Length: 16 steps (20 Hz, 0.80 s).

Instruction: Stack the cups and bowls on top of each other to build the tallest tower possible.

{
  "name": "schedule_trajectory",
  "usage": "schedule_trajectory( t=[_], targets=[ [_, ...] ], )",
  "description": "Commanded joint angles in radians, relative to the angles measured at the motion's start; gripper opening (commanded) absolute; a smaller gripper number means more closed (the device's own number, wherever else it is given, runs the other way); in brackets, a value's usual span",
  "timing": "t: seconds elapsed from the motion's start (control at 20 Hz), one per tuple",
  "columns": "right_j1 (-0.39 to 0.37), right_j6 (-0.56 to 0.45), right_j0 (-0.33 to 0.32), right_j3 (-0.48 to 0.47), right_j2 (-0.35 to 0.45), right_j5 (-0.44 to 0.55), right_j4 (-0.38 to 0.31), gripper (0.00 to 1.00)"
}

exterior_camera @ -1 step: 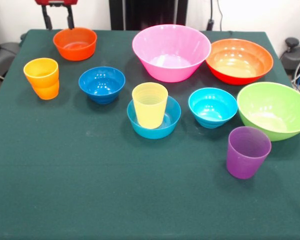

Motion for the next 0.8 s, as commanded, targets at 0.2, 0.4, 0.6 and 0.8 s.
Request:
schedule_trajectory(
  t=[0.2,0.4,0.6,0.8],
  targets=[
    [0.067,-0.089,0.022,0.032,-0.02,-0.121,-0.128,1.0],
    [0.097,-0.105,0.026,0.012,-0.037,-0.103,-0.133,1.0],
    [0.126,-0.13,0.023,-0.014,-0.031,-0.085,-0.131,1.0],
    [0.189,-0.148,0.018,-0.061,-0.041,-0.09,-0.168,1.0]
  ],
)
